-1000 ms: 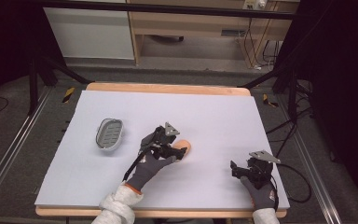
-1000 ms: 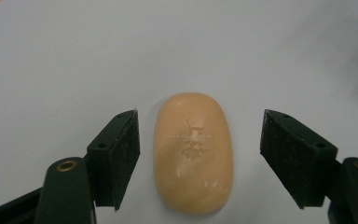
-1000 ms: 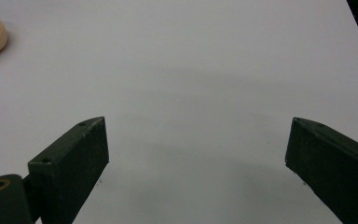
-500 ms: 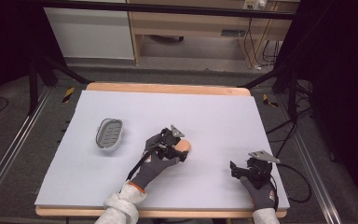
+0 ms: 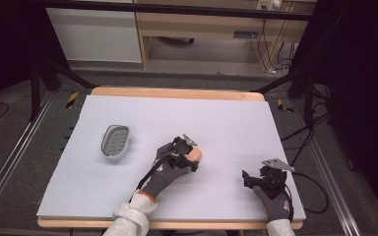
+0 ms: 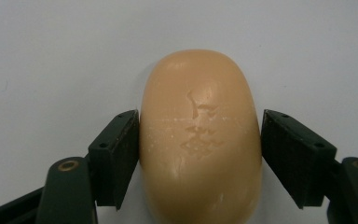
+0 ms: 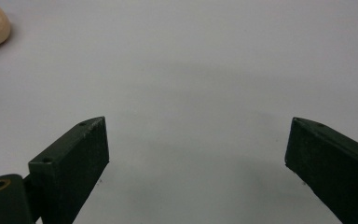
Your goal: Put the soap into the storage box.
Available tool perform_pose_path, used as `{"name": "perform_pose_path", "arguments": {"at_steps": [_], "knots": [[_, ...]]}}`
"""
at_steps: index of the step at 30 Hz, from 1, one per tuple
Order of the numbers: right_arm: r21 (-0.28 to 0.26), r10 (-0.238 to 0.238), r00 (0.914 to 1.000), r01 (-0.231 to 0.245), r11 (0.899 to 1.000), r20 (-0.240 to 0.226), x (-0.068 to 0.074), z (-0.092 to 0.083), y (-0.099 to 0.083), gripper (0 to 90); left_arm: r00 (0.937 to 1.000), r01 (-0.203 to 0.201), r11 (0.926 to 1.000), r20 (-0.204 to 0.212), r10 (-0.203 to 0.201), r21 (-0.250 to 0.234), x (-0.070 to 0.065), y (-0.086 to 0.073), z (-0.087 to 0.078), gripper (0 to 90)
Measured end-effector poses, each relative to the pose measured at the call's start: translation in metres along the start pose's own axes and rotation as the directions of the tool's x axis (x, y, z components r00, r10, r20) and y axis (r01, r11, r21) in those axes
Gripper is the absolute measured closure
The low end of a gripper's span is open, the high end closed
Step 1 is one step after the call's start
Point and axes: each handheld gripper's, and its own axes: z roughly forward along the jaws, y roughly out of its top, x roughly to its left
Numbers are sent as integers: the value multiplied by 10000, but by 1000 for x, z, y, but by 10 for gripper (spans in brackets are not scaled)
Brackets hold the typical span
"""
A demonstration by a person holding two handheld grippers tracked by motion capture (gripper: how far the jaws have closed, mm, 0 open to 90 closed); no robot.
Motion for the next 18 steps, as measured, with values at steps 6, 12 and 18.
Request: {"name": "perform_pose_path", "arguments": {"at_steps": [6,12,18], "knots": [[25,6,10000,-6,10000,-3,0,0,0,64,9999,100,9999,-23,-100,83,1,0,6,294],[60,31,10000,-30,10000,-22,1,1,0,64,9999,131,9998,24,-131,119,2,1,6,307],[55,23,10000,-23,10000,-25,0,1,0,64,9998,197,9997,-42,-196,167,2,2,6,314]]}}
